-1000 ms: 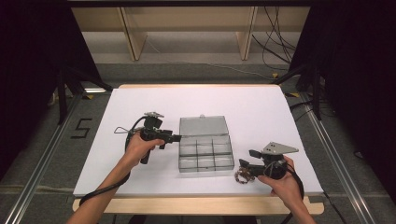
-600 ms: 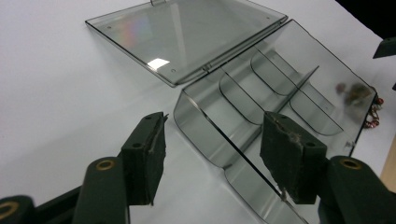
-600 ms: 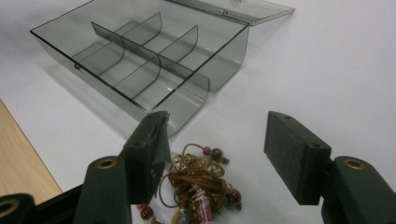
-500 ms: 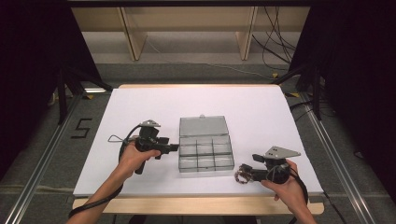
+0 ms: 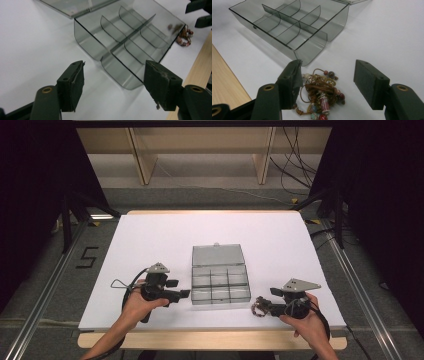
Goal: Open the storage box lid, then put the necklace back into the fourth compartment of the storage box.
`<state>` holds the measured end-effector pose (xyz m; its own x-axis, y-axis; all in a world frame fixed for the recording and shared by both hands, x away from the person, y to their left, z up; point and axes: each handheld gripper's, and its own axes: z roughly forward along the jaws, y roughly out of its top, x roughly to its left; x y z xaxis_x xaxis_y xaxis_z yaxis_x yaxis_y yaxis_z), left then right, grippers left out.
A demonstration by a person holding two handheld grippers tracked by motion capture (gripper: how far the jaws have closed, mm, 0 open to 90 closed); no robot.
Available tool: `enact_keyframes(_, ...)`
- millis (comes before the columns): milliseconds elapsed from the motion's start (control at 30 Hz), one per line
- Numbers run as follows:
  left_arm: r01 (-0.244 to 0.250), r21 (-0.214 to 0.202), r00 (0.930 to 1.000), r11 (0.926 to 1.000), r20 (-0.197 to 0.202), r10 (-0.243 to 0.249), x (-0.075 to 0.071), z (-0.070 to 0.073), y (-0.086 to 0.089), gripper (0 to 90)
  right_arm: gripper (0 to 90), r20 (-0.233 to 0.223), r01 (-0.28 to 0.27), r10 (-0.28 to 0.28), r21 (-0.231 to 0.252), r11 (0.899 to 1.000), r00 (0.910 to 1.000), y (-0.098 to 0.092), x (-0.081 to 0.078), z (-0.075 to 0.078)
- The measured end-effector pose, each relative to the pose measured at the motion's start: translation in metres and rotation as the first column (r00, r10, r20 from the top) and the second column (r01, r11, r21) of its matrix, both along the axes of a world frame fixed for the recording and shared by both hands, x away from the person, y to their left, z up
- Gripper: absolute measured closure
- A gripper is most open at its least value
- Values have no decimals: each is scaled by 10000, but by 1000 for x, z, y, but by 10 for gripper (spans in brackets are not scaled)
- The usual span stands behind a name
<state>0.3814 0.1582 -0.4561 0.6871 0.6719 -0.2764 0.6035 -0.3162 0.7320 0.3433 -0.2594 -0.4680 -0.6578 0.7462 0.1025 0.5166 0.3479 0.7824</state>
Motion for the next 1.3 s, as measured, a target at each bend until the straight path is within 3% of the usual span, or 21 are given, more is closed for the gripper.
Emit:
enact_keyframes(133,182,147,9997,9997,-137,-180,-13,-7,0,307,403,-23,-1,1,-4,10000,10000,1,-1,0)
enact_keyframes(167,266,232,9996,9994,55,-267,-16,-9,0,303,403,65,-120,120,-34,9999,9999,-1,-1,0)
enact_keyframes(233,185,297,9998,9994,43,-186,-20,-9,0,296,404,74,-101,102,-90,9999,9999,-1,-1,0)
enact_keyframes(300,219,217,9996,9995,187,-223,-23,-8,0,295,403,-87,-91,91,-31,10000,9999,0,-2,0)
enact_keyframes(400,242,164,9997,9996,99,-244,-27,-6,-1,294,403,-40,-300,300,-22,9995,9995,0,-1,-1)
enact_keyframes(433,408,599,9982,9974,419,-433,-29,-6,0,293,403,22,-249,249,-128,9996,9997,0,-2,-1)
enact_keyframes(600,219,468,9995,9987,214,-229,-37,-11,0,288,403,-209,-157,157,20,9999,9997,1,-4,-2)
enact_keyframes(833,449,834,9984,9955,306,-476,-47,-15,3,274,403,-315,-281,279,-82,9996,9991,2,-4,-2)
enact_keyframes(900,322,632,9988,9975,356,-345,-50,-16,2,270,404,-326,-319,317,-67,9995,9990,2,-4,-2)
enact_keyframes(1033,425,913,9978,9949,473,-470,-54,-16,5,267,403,-286,-253,250,-126,9996,9993,2,-4,-3)
enact_keyframes(1267,407,887,9977,9952,499,-453,-59,-18,4,266,404,-200,-344,338,-291,9990,9992,1,-2,-4)
enact_keyframes(1300,336,827,9982,9960,474,-376,-60,-19,3,265,403,-360,-230,223,-176,9996,9991,2,-3,-4)
